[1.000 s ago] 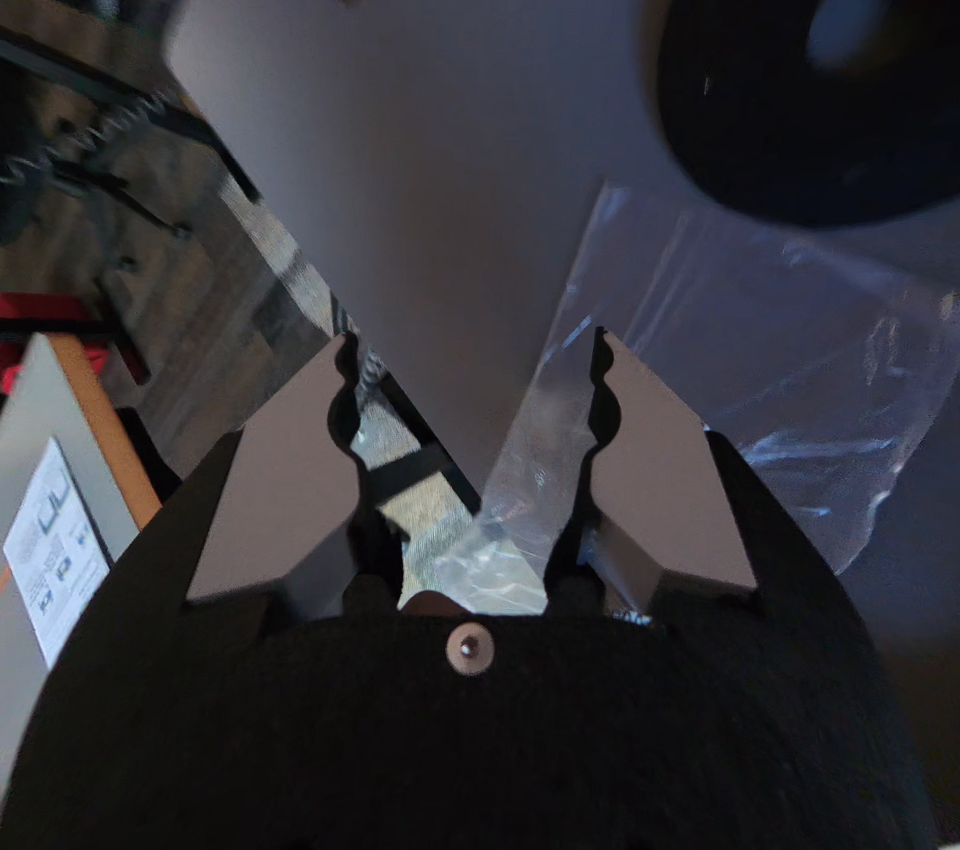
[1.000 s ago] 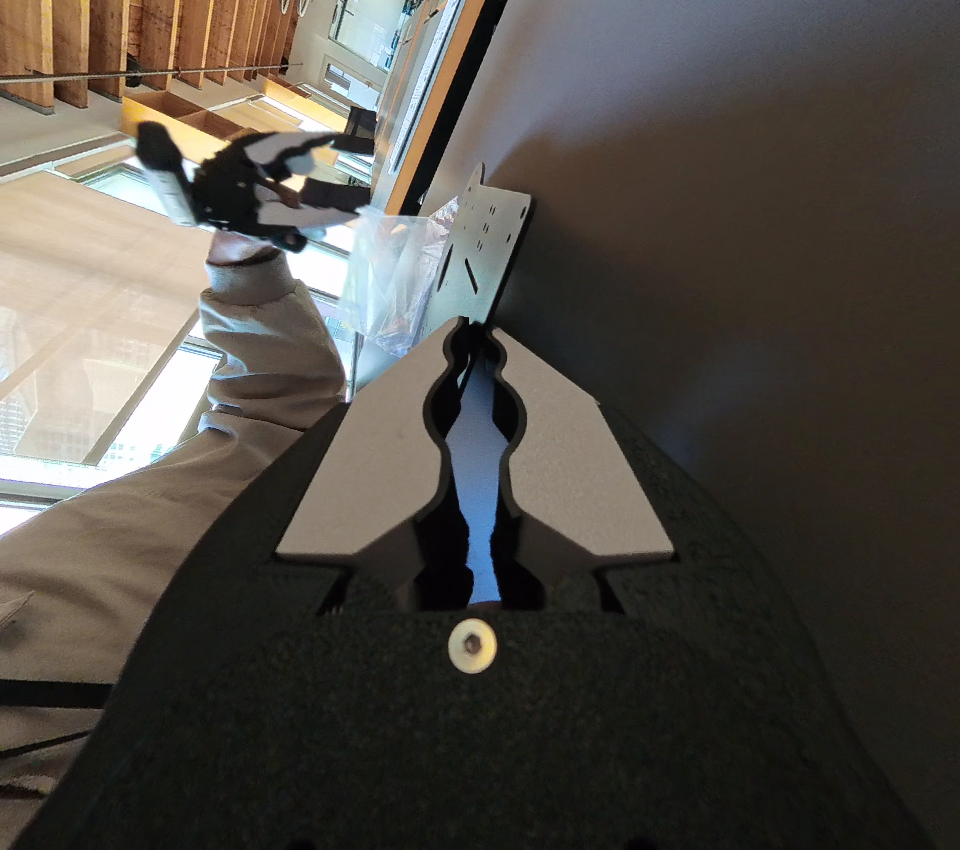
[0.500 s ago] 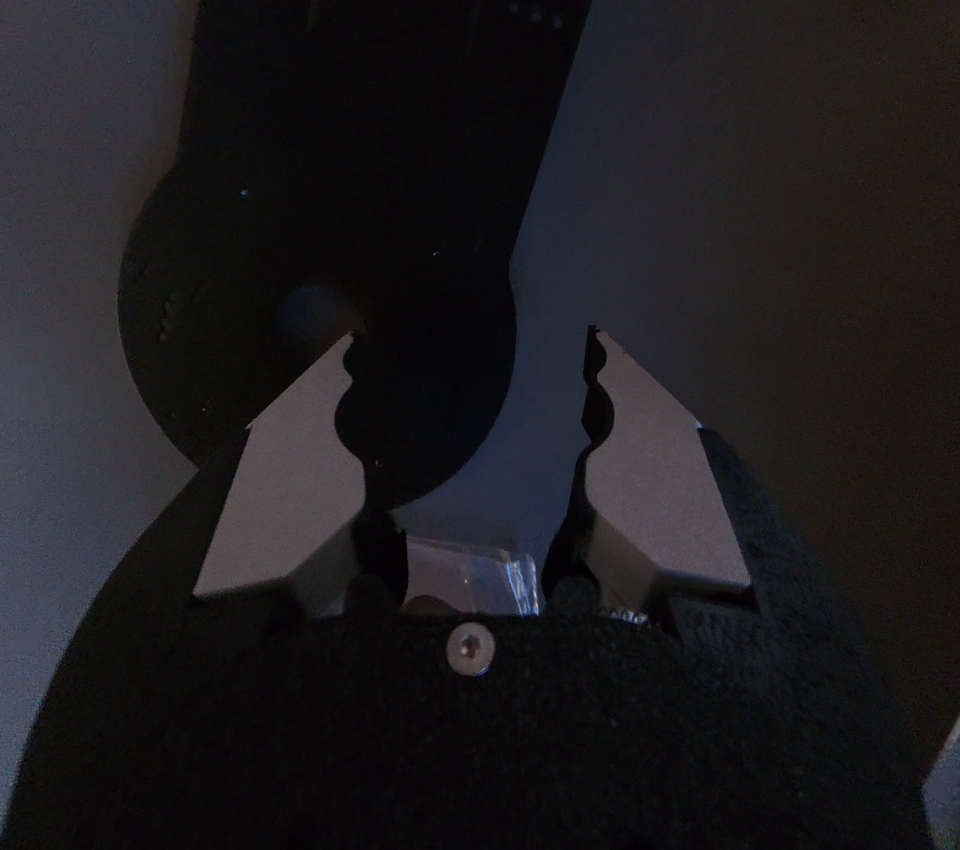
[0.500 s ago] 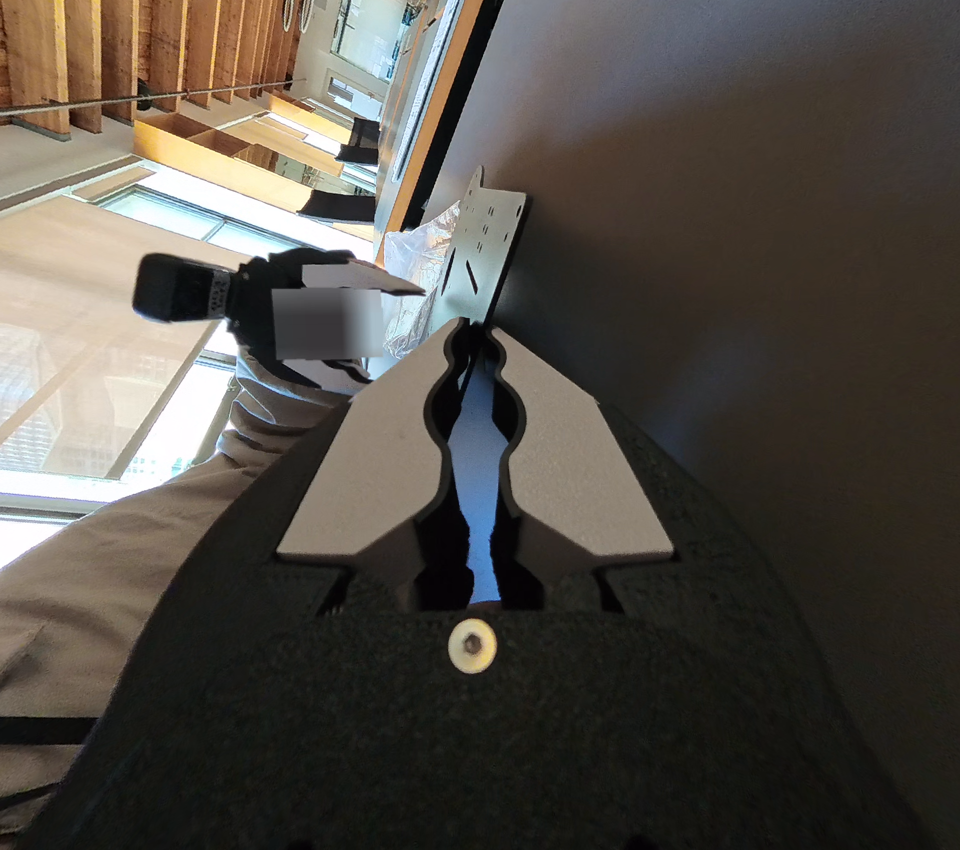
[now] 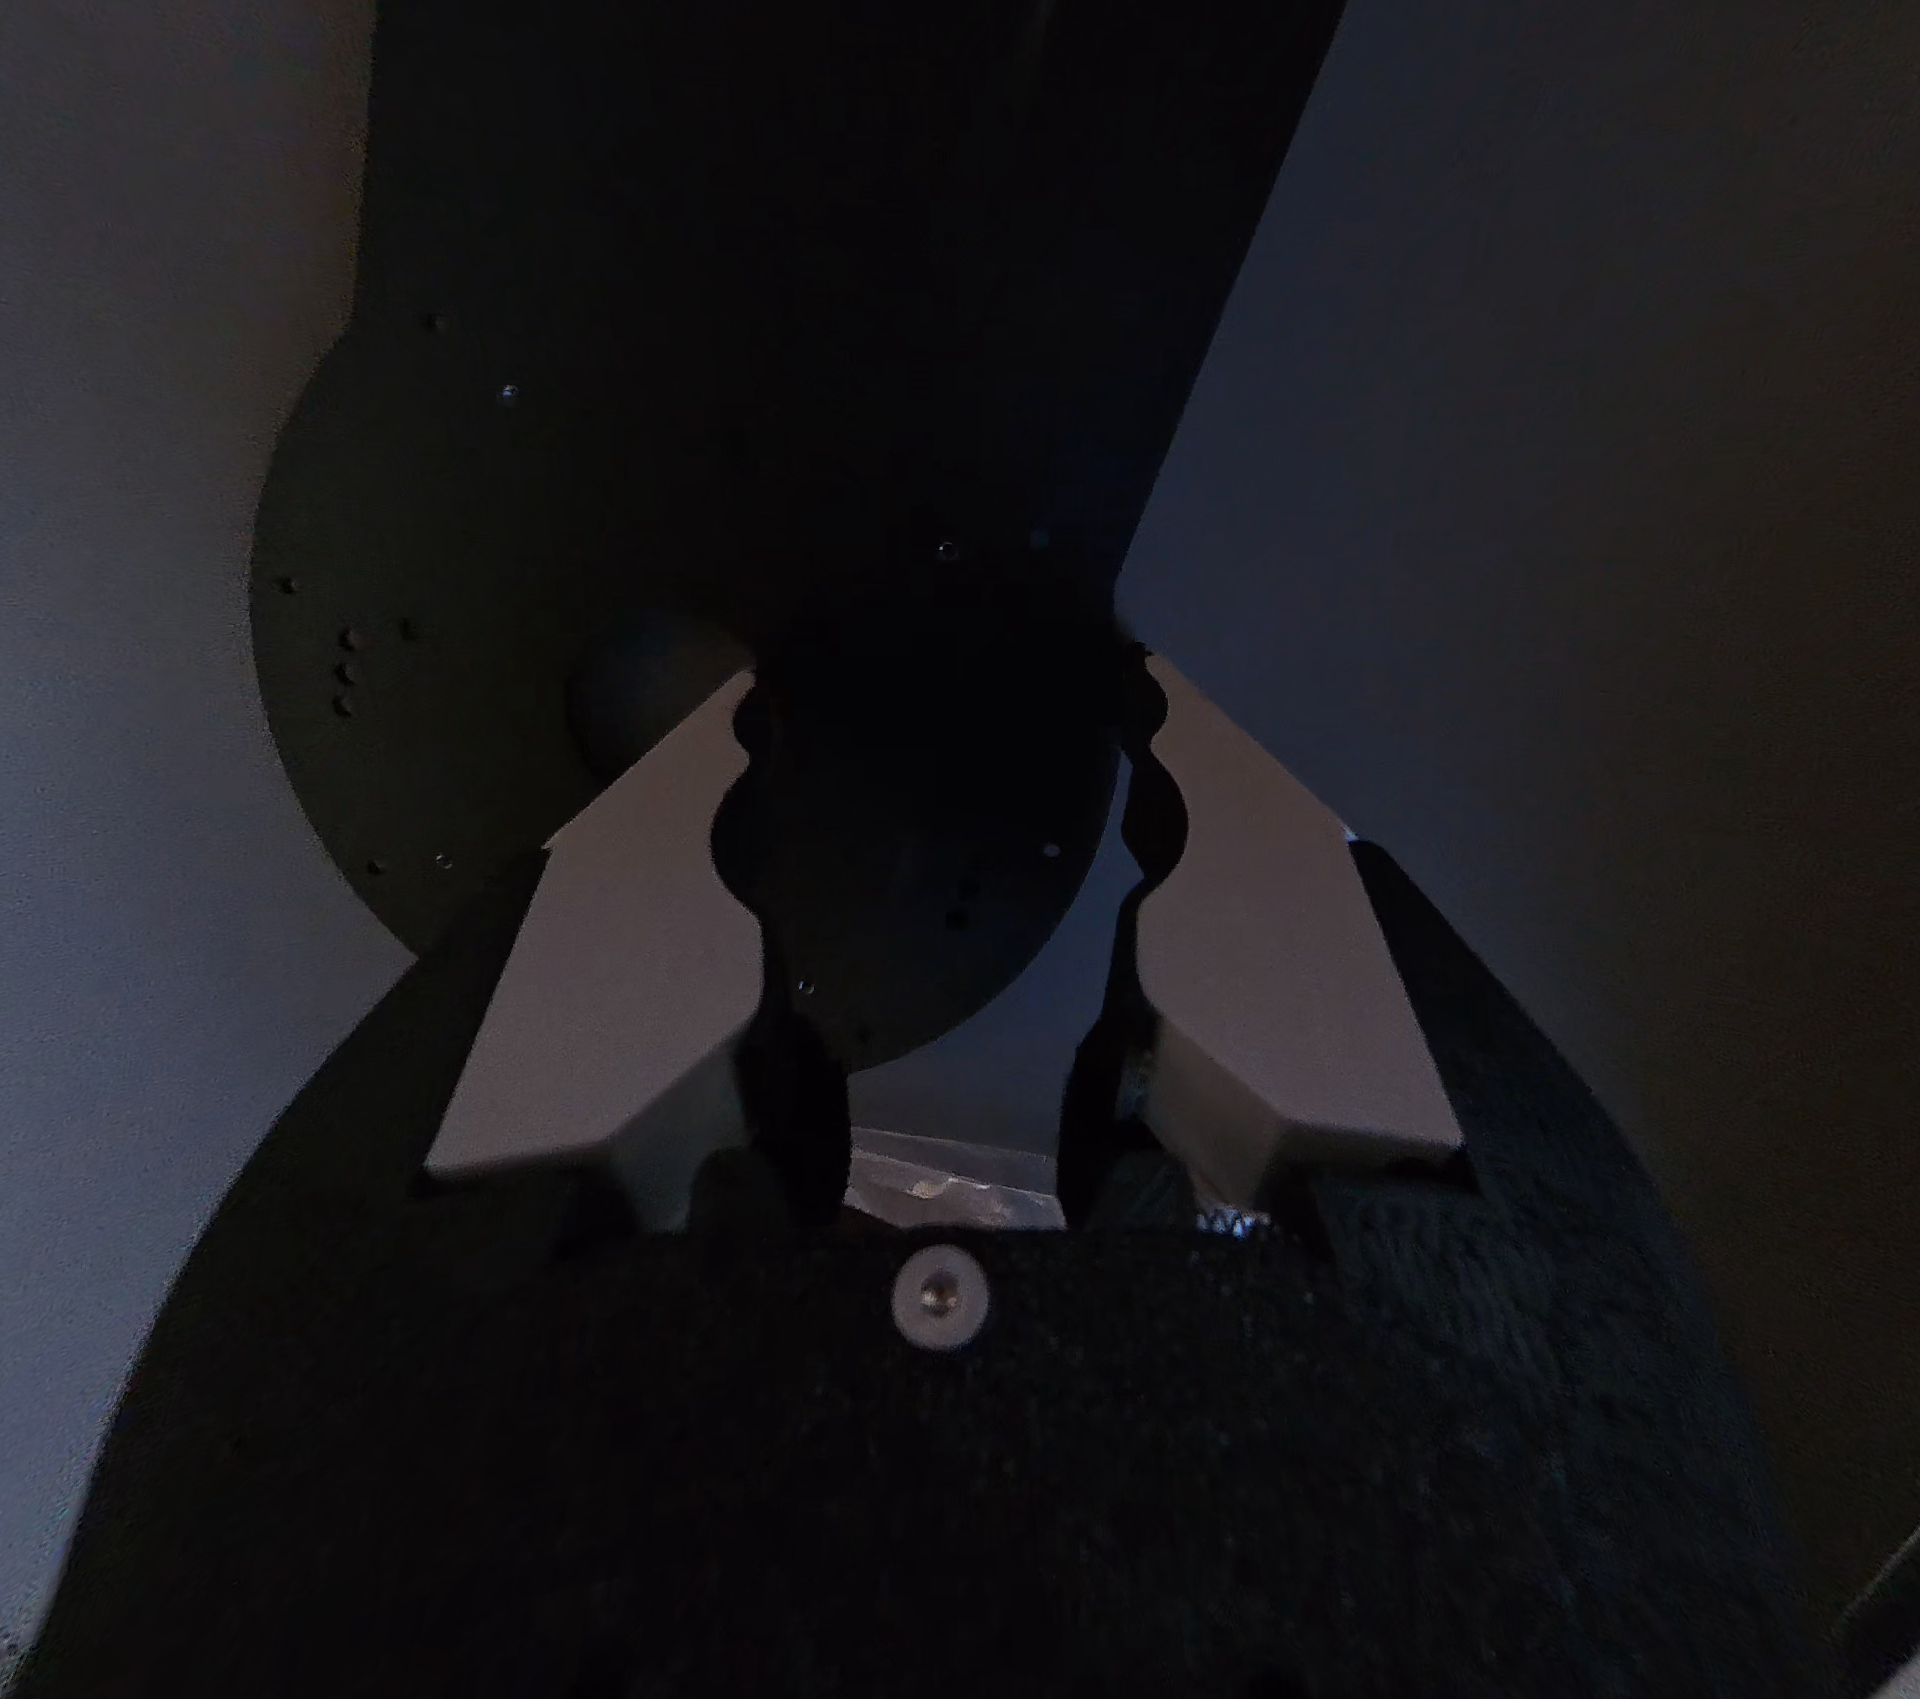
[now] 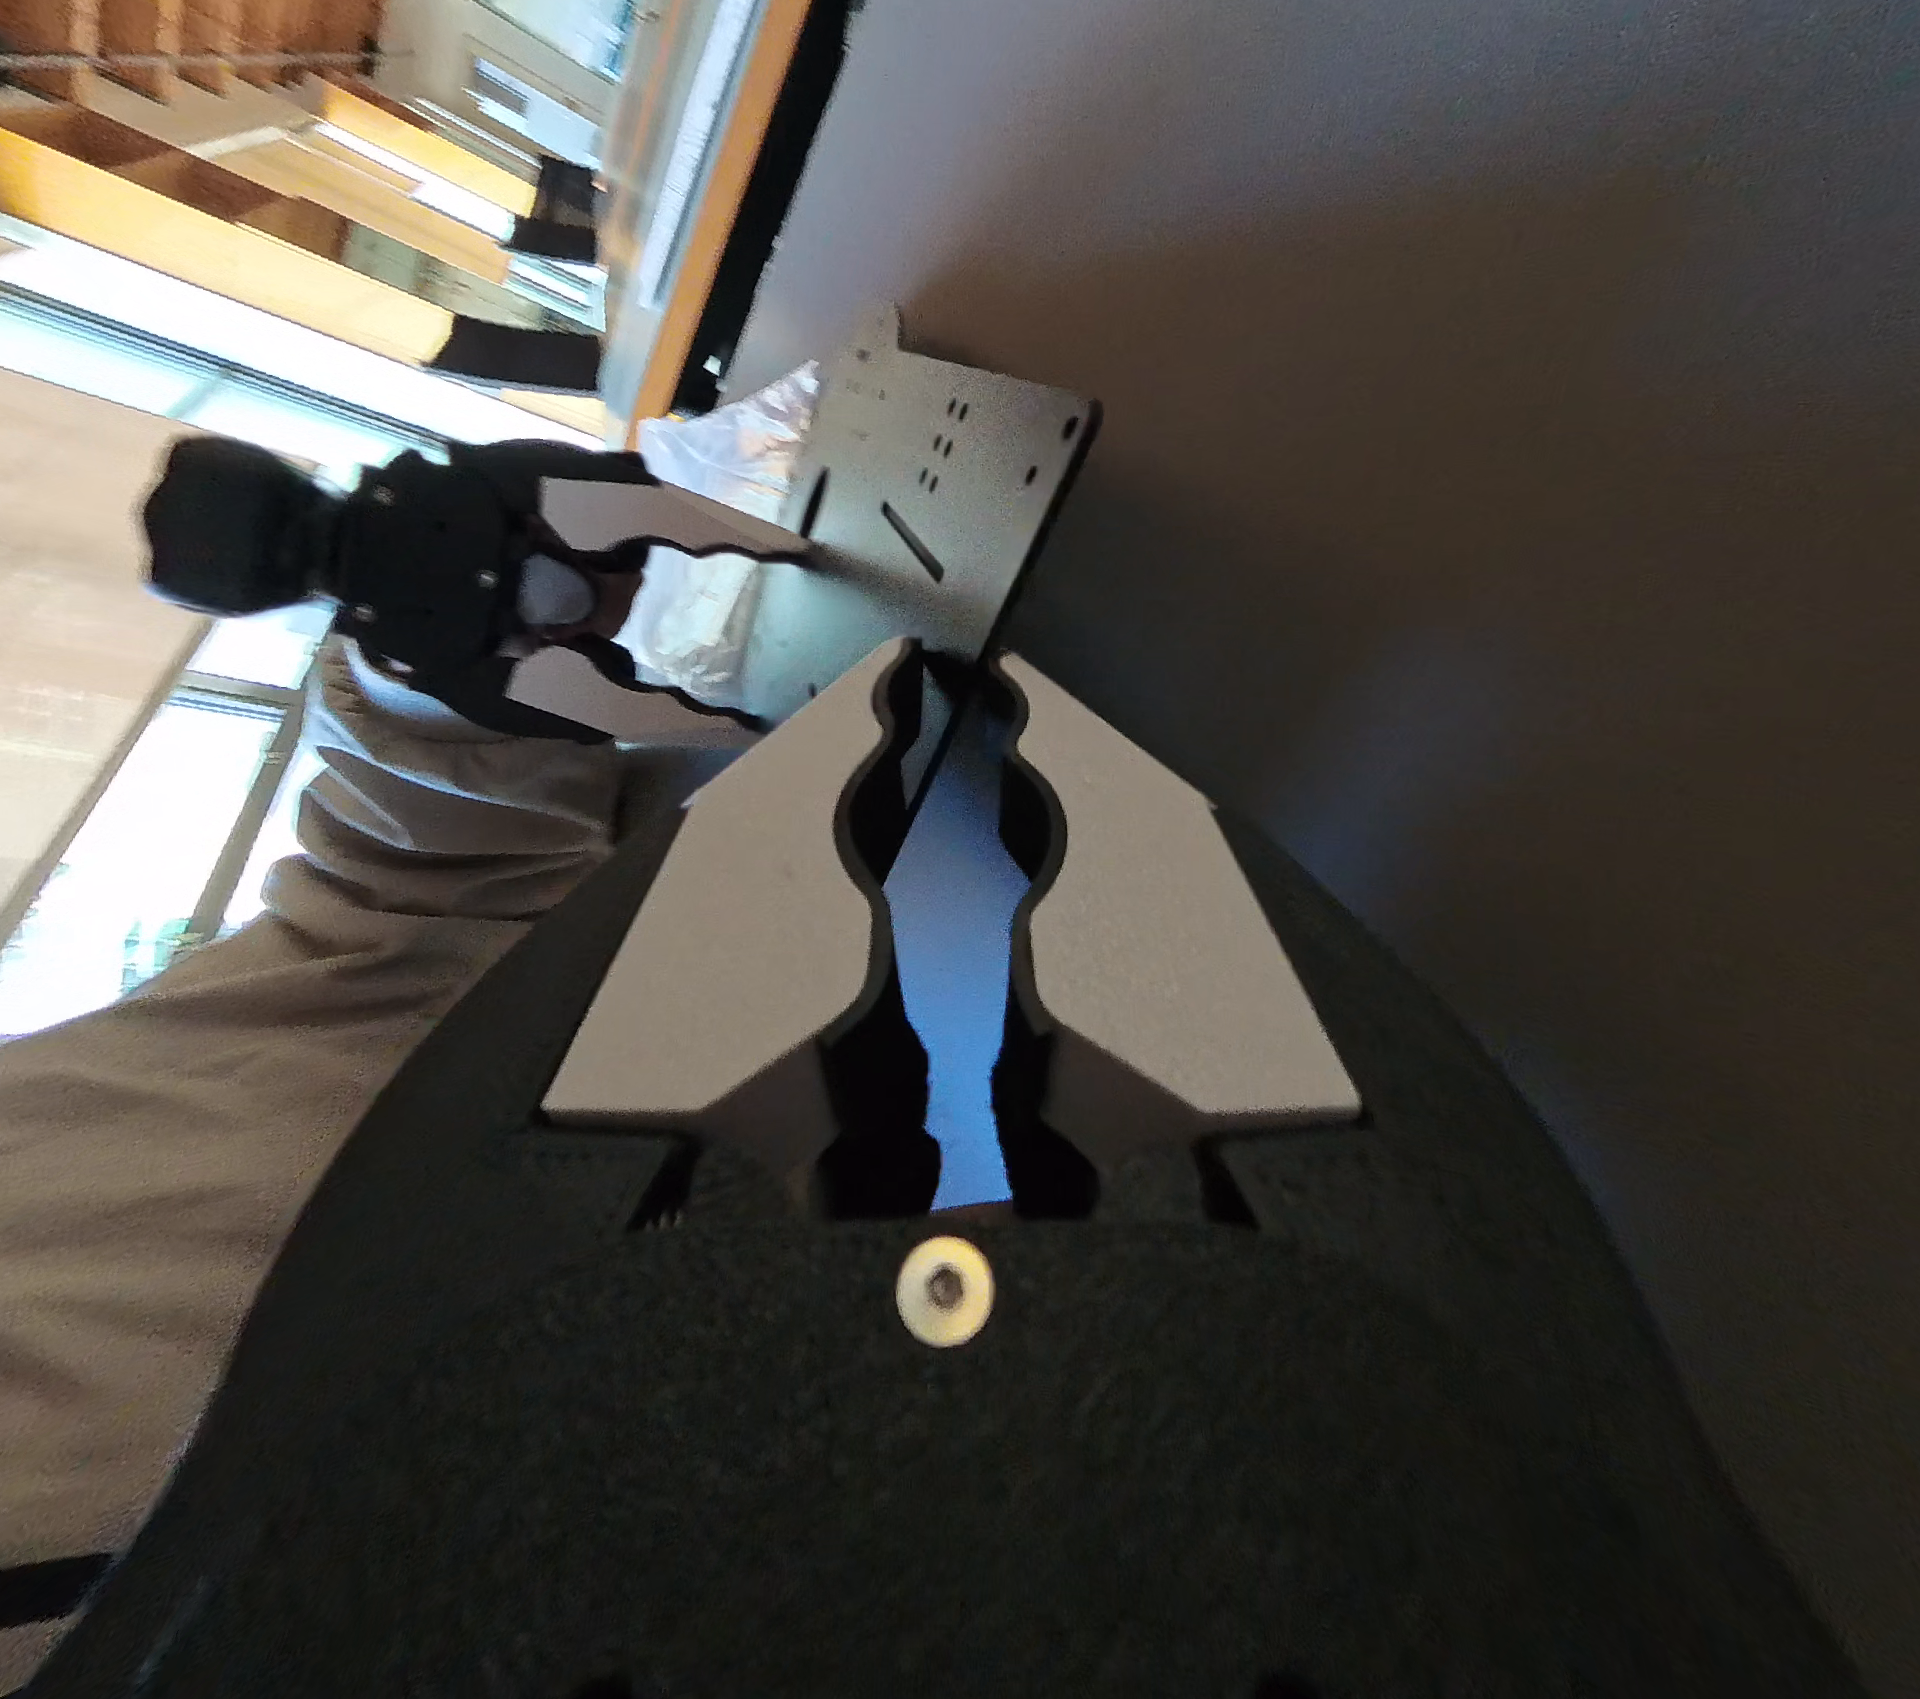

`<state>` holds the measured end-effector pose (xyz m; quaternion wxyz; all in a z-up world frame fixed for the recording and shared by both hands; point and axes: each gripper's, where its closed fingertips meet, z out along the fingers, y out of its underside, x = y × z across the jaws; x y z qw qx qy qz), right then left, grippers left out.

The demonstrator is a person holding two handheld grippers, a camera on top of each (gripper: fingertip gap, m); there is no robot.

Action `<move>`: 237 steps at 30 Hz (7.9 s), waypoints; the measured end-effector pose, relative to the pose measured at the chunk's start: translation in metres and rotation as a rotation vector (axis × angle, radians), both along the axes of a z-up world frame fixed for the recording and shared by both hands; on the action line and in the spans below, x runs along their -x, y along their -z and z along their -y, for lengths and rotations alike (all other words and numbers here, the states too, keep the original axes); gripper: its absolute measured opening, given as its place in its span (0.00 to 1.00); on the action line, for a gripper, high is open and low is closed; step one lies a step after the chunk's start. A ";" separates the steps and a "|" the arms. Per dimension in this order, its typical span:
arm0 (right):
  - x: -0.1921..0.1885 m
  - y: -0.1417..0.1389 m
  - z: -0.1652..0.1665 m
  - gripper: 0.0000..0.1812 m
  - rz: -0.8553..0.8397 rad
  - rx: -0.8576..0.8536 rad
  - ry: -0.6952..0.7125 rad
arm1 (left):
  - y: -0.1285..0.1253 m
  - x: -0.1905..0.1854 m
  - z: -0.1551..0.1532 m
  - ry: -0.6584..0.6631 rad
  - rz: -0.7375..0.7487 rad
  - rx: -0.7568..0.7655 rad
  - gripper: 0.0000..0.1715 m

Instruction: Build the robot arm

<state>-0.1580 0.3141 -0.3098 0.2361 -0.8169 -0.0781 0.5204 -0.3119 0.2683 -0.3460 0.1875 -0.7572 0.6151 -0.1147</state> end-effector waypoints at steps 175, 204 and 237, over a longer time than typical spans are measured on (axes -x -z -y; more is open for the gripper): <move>-0.167 -0.067 0.220 0.24 0.725 -0.760 0.199 | -0.058 -0.071 0.120 -0.391 0.593 0.630 0.01; -0.331 -0.044 0.167 0.33 0.909 -0.509 -0.345 | -0.126 -0.225 0.083 0.009 0.342 -0.034 0.33; -0.455 -0.046 0.184 0.52 0.955 -0.241 -0.086 | -0.103 -0.390 0.093 0.047 0.451 0.247 0.39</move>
